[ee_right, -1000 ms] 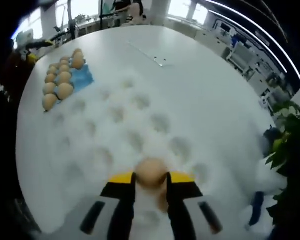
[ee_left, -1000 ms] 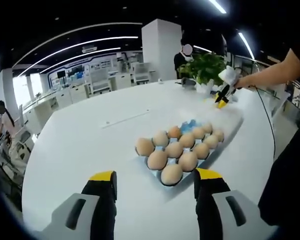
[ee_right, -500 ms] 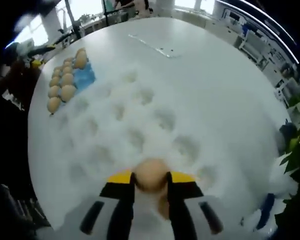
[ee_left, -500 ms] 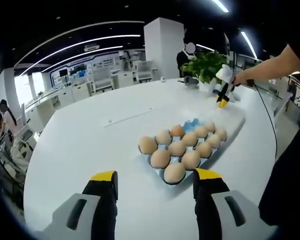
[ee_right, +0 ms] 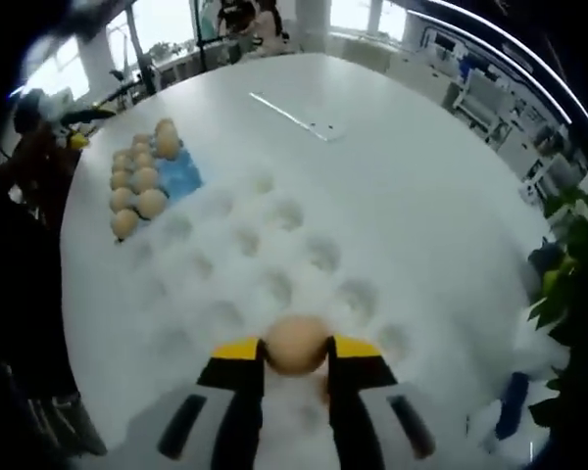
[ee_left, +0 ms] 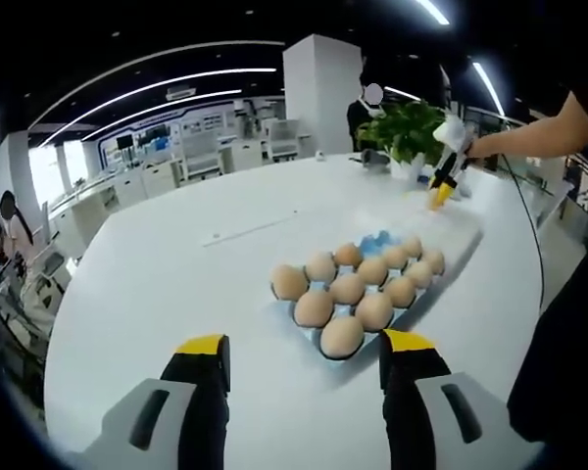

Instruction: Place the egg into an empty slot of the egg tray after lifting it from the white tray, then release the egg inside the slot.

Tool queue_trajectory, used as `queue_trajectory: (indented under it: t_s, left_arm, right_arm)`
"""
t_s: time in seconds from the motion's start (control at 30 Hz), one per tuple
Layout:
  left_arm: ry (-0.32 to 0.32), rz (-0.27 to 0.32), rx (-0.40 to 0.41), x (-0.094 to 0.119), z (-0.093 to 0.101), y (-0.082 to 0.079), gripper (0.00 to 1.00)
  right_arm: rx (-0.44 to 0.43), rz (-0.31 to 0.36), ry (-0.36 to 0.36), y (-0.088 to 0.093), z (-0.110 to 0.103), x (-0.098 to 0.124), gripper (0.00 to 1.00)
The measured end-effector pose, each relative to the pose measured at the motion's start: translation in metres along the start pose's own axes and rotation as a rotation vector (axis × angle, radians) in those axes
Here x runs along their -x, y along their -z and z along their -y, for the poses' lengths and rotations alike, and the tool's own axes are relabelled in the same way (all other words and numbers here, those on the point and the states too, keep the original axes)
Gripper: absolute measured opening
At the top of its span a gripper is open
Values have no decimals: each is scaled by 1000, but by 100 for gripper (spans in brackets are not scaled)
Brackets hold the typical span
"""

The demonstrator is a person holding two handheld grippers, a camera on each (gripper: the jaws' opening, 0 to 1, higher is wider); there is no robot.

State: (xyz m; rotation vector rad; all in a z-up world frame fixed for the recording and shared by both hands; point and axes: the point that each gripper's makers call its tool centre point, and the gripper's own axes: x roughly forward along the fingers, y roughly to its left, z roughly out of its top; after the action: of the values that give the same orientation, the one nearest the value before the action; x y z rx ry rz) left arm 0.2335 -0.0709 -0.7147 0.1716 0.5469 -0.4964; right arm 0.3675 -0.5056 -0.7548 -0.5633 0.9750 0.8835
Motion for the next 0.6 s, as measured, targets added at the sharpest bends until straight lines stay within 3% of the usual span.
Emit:
queue_trajectory:
  t_s: [0.23, 0.43, 0.6]
  left_arm:
    - [13, 3, -11, -2, 2, -1, 64]
    - [52, -7, -6, -5, 9, 5, 95]
    - [77, -4, 14, -7, 13, 8, 100]
  right_arm:
    - [23, 8, -16, -6, -10, 4, 24]
    - [38, 25, -27, -18, -18, 5, 24]
    - [65, 55, -43, -35, -29, 6, 24]
